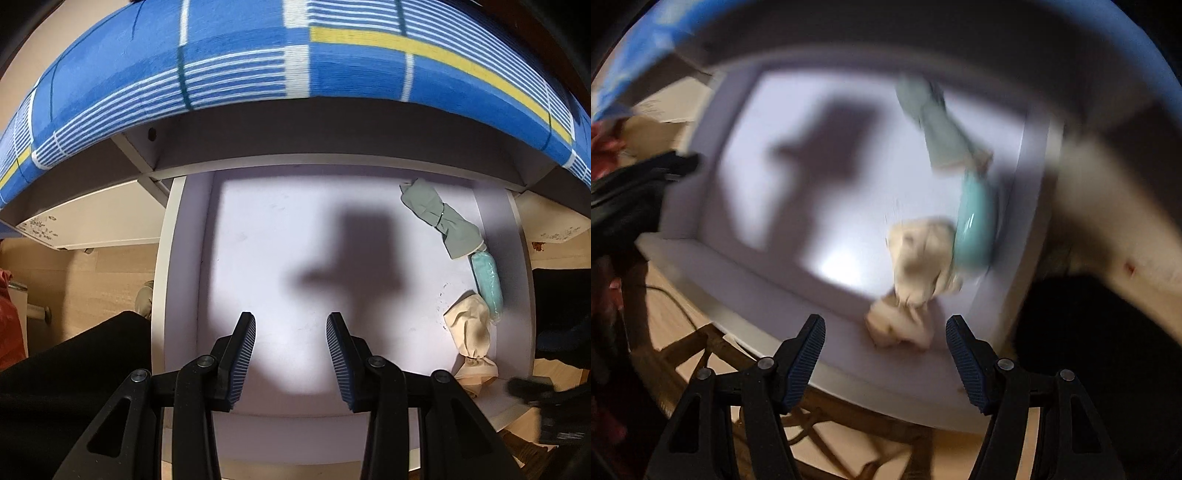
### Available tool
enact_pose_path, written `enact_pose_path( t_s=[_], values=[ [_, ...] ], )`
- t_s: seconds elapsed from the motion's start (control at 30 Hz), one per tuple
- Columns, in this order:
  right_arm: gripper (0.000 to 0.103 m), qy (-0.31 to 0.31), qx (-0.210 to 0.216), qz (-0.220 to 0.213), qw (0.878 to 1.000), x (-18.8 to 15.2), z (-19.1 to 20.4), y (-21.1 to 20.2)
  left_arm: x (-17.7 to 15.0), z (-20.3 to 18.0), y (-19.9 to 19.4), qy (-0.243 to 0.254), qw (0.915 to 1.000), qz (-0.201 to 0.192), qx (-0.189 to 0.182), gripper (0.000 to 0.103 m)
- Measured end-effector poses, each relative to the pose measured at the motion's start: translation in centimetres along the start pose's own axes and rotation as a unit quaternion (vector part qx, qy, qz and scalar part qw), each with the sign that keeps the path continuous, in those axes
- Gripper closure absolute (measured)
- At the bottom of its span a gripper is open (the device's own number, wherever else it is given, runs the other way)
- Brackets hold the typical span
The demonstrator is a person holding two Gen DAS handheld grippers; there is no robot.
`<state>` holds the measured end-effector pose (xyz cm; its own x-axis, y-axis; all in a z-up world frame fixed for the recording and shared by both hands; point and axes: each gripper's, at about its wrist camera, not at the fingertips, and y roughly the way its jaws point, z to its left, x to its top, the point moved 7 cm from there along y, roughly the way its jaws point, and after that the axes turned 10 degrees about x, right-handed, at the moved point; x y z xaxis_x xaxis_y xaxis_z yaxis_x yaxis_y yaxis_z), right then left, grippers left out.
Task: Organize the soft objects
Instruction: 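Return the right tool down into the drawer, then grasp the beige cloth in the drawer with the left gripper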
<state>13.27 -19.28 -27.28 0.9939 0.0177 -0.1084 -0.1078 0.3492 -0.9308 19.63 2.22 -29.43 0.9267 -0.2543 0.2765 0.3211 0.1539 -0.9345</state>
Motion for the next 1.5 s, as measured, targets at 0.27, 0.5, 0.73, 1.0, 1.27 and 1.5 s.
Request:
enact_pose_path(
  t_s=[0.27, 0.5, 0.73, 1.0, 1.27, 1.5],
  values=[
    [0.033, 0.070, 0.025, 0.046, 0.996, 0.5, -1.5, 5.2, 0.1, 0.1, 0.3, -0.003, 1.0000, 0.005, -0.002, 0.063],
    [0.027, 0.088, 0.016, 0.059, 0.994, 0.8, -2.0, 8.1, 0.2, 0.8, 0.4, -0.022, 0.9997, 0.009, -0.007, 0.063],
    [0.023, 0.017, 0.105, 0.043, 0.993, 2.0, 2.6, 8.7, -0.1, 1.7, 0.8, -0.043, 0.9989, 0.019, -0.005, 0.063],
    [0.023, -0.009, 0.033, -0.039, 0.999, 3.1, 1.3, 3.5, -1.1, 1.3, 1.8, -0.035, 0.9985, 0.041, -0.004, 0.063],
    [0.033, 0.059, -0.010, -0.059, 0.996, 4.1, -3.9, 1.3, -2.7, -5.3, 2.6, 0.041, 0.9932, 0.077, -0.077, 0.063],
    [0.033, 0.052, -0.086, -0.104, 0.990, 6.9, -5.4, -1.9, -3.9, -10.7, 3.0, 0.126, 0.9823, 0.091, -0.104, 0.062]
  ],
)
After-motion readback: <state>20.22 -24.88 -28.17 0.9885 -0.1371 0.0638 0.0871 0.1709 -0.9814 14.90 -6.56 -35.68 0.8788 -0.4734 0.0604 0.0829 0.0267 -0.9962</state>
